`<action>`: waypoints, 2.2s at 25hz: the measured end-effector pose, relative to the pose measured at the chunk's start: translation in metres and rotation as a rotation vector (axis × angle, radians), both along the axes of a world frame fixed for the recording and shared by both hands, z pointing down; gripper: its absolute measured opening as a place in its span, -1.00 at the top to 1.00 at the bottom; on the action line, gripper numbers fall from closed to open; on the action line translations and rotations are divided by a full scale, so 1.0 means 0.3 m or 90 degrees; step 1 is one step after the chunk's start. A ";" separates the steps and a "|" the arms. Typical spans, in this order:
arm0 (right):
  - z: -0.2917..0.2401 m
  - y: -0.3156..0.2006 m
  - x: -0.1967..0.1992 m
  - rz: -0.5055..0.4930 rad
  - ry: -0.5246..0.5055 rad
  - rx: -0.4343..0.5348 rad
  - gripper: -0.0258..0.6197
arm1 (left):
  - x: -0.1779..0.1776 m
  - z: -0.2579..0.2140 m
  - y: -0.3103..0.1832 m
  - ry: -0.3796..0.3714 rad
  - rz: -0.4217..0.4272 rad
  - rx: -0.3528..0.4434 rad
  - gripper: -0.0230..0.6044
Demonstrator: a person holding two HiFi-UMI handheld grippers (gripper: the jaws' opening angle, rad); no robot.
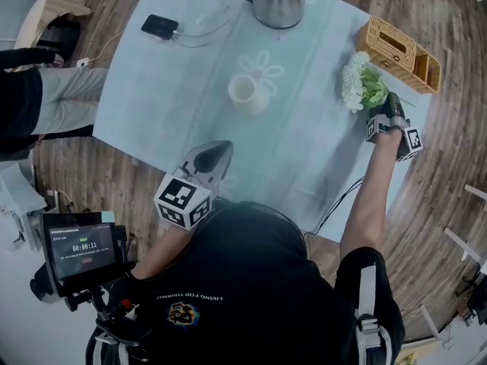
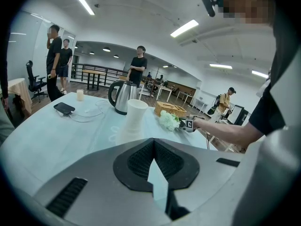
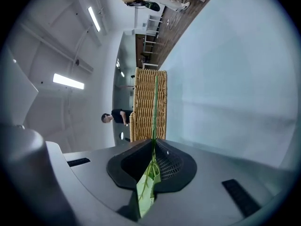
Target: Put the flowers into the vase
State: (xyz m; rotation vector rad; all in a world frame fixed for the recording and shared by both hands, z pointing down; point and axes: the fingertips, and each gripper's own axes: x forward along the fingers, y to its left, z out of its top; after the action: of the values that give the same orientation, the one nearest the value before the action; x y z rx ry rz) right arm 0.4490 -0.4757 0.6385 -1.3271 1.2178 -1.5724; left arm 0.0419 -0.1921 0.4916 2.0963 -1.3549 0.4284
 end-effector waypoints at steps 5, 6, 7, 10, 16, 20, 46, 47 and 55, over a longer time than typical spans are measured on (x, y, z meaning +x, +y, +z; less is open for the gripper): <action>-0.037 -0.023 -0.012 -0.004 0.002 0.029 0.81 | -0.002 0.003 -0.013 0.003 0.001 0.007 0.90; -0.049 -0.014 -0.011 -0.001 -0.001 0.034 0.81 | 0.001 -0.002 -0.006 0.003 0.001 0.009 0.90; -0.072 0.013 -0.006 0.003 -0.007 0.041 0.81 | 0.009 -0.016 0.019 0.003 0.001 0.012 0.90; -0.211 0.157 0.023 0.015 -0.035 0.085 0.81 | 0.054 -0.111 0.170 -0.003 0.003 0.039 0.90; -0.349 0.215 -0.028 0.013 -0.080 0.157 0.81 | 0.066 -0.169 0.238 -0.009 0.000 0.076 0.90; -0.385 0.191 -0.105 -0.018 -0.081 0.185 0.81 | 0.058 -0.159 0.223 -0.008 -0.007 0.081 0.90; -0.840 0.252 -0.500 -0.412 0.643 0.417 0.82 | 0.071 -0.184 0.313 0.021 -0.064 0.134 0.90; -0.830 0.229 -0.515 -0.423 0.666 0.418 0.82 | 0.066 -0.176 0.291 0.020 -0.065 0.130 0.90; -0.972 0.363 -0.568 -0.450 0.913 0.504 0.82 | 0.099 -0.214 0.406 0.016 -0.064 0.144 0.90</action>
State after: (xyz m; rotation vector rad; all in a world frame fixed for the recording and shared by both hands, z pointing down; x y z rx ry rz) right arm 0.2787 -0.3668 0.3470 -1.4355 2.9655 -0.0335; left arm 0.0715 -0.0704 0.4275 2.1919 -1.5473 0.2157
